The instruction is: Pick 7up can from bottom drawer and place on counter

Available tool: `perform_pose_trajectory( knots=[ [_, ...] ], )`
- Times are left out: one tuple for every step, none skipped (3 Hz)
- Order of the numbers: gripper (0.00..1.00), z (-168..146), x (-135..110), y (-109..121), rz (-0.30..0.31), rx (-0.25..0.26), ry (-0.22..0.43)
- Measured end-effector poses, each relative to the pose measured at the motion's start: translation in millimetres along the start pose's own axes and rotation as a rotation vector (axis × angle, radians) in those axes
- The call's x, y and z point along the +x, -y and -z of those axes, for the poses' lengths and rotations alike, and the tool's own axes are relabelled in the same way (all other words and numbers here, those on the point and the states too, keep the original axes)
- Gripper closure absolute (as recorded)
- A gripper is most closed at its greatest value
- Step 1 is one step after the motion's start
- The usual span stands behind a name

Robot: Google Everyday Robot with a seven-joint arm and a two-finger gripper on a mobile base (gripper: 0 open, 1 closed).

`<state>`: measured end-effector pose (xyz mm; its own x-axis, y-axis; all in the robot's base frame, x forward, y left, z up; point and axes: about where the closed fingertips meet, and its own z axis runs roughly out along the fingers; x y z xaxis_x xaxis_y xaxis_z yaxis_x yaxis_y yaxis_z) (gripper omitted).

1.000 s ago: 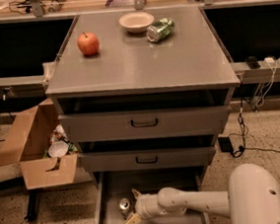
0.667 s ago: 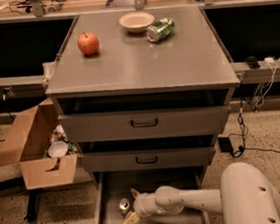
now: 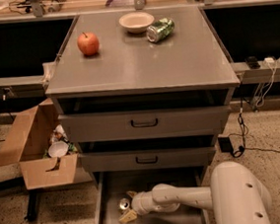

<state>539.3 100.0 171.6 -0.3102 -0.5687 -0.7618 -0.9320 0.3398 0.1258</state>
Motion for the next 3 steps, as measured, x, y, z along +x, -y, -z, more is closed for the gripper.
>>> perform_pose_trajectory(
  knots=[
    [0.42,-3,1,-2,-0.002,-0.011,0.006],
    [0.65,0,4,-6,-0.011,-0.021,0.037],
    [0.88,18,-5,-6,0.005,-0.036,0.110]
  ],
)
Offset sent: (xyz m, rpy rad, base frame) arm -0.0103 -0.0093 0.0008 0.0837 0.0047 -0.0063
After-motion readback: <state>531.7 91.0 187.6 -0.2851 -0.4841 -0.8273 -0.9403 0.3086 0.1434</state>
